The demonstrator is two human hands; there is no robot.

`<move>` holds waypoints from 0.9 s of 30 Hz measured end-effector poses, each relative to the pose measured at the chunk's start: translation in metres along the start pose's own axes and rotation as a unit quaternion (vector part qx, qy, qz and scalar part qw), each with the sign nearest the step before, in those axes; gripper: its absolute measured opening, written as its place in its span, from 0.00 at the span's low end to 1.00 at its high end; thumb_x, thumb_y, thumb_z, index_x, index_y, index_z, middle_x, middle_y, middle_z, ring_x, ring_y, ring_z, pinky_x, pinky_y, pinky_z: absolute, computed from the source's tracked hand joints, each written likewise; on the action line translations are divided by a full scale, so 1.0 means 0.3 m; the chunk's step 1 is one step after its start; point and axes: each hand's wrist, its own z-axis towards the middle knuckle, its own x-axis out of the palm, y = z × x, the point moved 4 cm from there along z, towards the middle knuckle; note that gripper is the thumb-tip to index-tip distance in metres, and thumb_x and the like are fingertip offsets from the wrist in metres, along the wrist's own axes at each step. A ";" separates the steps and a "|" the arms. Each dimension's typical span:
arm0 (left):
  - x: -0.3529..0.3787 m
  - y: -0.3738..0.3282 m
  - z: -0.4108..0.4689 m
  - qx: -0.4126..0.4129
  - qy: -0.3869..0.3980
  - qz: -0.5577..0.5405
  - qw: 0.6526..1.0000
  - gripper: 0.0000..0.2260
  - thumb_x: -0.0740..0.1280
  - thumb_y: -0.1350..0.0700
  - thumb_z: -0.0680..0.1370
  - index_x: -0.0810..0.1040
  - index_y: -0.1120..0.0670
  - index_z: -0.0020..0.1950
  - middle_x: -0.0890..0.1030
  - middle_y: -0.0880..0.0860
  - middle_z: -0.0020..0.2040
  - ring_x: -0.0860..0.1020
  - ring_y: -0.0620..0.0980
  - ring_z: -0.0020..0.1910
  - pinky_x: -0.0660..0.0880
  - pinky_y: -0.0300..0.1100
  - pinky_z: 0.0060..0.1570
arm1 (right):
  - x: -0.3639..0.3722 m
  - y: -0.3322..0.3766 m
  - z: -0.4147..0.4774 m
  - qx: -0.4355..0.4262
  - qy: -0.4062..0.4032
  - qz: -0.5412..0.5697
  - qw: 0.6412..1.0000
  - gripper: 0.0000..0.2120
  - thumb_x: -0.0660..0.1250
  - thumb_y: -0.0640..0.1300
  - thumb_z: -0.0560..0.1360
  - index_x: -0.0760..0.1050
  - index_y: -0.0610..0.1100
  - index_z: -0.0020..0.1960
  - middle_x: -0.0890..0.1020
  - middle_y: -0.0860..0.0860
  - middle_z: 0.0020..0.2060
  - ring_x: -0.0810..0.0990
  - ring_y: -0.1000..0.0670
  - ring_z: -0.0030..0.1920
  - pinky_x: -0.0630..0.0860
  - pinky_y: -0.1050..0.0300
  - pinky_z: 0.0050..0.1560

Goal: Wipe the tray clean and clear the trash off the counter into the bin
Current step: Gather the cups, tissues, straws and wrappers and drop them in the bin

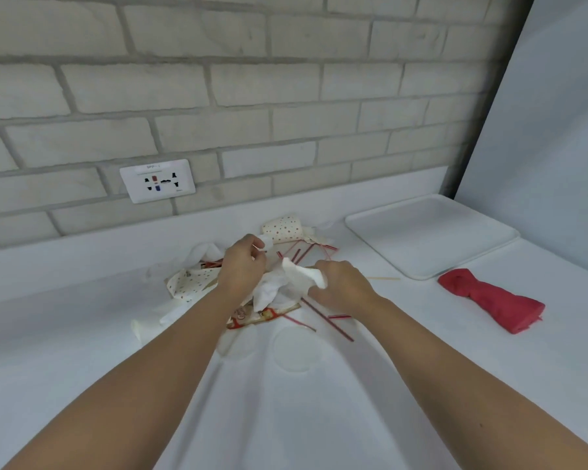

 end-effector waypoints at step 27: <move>0.309 -0.099 0.306 0.096 0.161 0.322 0.928 0.31 0.71 0.52 0.70 0.58 0.51 0.68 0.70 0.57 0.56 0.75 0.55 0.49 0.74 0.46 0.48 | -0.111 -0.227 0.111 0.046 -0.063 0.089 0.993 0.13 0.63 0.47 0.77 0.73 0.41 0.58 0.80 0.45 0.52 0.77 0.45 0.50 0.72 0.56 0.43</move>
